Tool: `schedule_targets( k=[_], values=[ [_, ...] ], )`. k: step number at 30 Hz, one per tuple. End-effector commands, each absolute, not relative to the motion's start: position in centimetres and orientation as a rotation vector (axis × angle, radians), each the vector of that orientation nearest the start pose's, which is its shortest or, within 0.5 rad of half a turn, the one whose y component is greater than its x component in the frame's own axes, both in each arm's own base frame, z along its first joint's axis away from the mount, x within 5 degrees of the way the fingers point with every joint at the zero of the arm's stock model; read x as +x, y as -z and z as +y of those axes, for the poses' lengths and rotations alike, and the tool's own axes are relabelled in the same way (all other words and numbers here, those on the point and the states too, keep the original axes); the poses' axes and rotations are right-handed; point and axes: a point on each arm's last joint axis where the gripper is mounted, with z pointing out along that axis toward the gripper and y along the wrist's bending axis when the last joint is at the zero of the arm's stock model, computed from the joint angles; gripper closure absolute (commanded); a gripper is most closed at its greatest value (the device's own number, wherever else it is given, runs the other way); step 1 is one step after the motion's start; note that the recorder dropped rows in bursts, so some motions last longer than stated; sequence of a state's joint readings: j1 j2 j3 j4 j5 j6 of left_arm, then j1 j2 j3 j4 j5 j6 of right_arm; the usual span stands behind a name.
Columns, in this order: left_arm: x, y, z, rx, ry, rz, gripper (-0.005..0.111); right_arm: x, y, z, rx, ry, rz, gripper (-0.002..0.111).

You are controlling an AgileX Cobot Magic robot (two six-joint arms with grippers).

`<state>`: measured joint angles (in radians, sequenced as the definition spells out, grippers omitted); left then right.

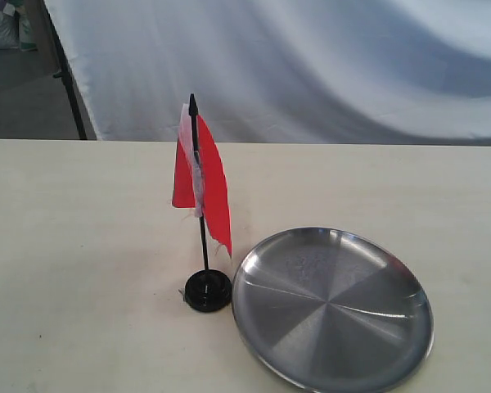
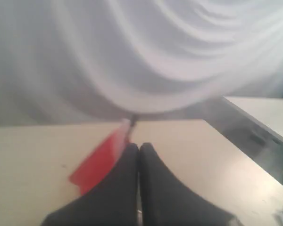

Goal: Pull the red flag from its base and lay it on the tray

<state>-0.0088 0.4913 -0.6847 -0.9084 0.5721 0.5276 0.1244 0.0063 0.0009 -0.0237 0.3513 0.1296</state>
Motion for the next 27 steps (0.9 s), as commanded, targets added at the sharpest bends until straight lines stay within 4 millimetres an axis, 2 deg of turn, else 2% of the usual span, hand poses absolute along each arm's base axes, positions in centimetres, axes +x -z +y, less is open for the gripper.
schedule_targets(
  k=[1, 5, 9, 18, 22, 27],
  values=[
    [11.7, -37.1, -5.8, 0.246, 0.826, 1.737, 0.107, 5.3, -18.2, 0.6, -0.013, -0.148, 1.835, 0.109],
    [14.4, -35.5, -5.9, 0.246, 0.826, 1.843, 0.107, 5.3, -18.2, 0.6, -0.013, -0.148, 1.835, 0.109],
    [17.2, -34.5, -5.0, 0.235, 0.659, 1.85, 0.107, 5.3, -18.2, 0.6, -0.013, -0.149, 1.833, 0.109],
    [21.5, -34.3, -4.9, 0.294, 0.541, 1.886, 0.107, 5.3, -18.2, 0.6, -0.013, -0.149, 1.833, 0.109],
    [23.7, -33.0, -6.3, 0.354, 0.446, 1.91, 0.107, 5.3, -18.2, 0.6, -0.013, -0.149, 1.833, 0.109],
    [26.1, -29.5, -10.3, 0.503, 0.372, 1.975, 0.107, 5.3, -18.2, 0.6, -0.013, -0.149, 1.833, 0.109]
  ],
)
